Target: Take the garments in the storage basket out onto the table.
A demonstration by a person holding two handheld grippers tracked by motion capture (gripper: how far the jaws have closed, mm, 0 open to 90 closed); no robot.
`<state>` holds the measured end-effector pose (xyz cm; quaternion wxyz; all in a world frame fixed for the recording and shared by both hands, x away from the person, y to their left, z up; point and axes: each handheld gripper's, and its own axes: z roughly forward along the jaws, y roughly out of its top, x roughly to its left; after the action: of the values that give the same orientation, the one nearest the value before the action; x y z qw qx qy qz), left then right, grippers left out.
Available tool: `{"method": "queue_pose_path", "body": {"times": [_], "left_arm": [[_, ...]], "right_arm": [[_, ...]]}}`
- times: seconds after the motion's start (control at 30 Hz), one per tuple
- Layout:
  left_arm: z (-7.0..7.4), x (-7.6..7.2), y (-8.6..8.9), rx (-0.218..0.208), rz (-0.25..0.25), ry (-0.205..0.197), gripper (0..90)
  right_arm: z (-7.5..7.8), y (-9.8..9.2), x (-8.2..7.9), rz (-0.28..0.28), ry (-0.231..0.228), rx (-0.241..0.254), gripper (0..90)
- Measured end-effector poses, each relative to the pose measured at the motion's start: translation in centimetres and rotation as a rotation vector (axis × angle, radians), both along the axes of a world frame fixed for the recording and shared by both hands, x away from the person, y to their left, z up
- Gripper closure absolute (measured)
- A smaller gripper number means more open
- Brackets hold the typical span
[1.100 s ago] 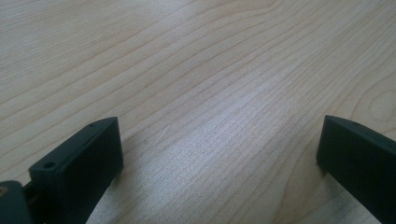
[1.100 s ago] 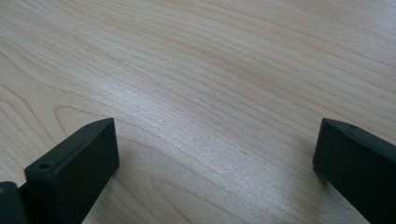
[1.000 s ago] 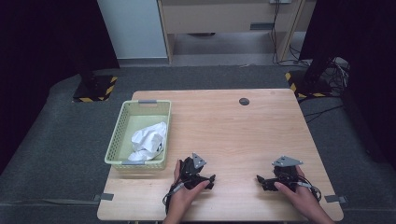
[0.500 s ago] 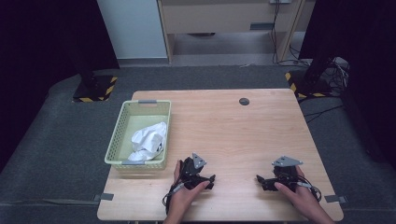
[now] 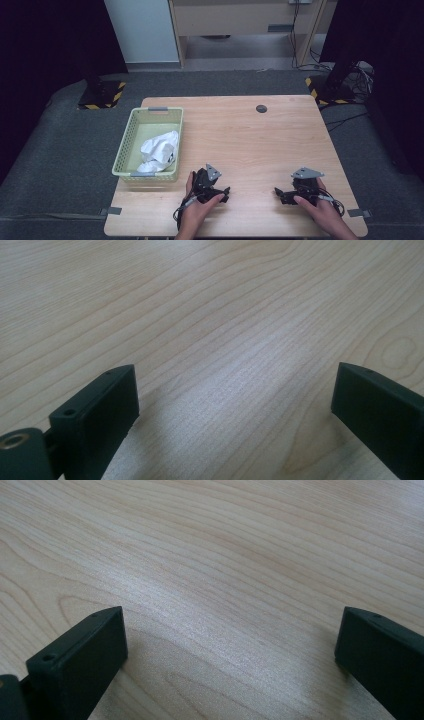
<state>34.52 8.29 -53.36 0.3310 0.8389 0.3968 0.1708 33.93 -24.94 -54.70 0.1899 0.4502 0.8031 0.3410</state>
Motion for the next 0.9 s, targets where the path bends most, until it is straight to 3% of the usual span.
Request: {"method": "queue_pose_path", "body": {"times": [0.63,0.9], "left_arm": [[1.3,-0.6,-0.6,0.038,-0.054,0.020,7.2],[2.5,0.5,-1.4,0.074,-0.072,0.015,7.0]], "right_arm": [[0.0,0.0,0.0,-0.001,0.001,-0.001,0.7],[0.0,0.1,0.1,0.004,0.004,0.001,0.6]]}}
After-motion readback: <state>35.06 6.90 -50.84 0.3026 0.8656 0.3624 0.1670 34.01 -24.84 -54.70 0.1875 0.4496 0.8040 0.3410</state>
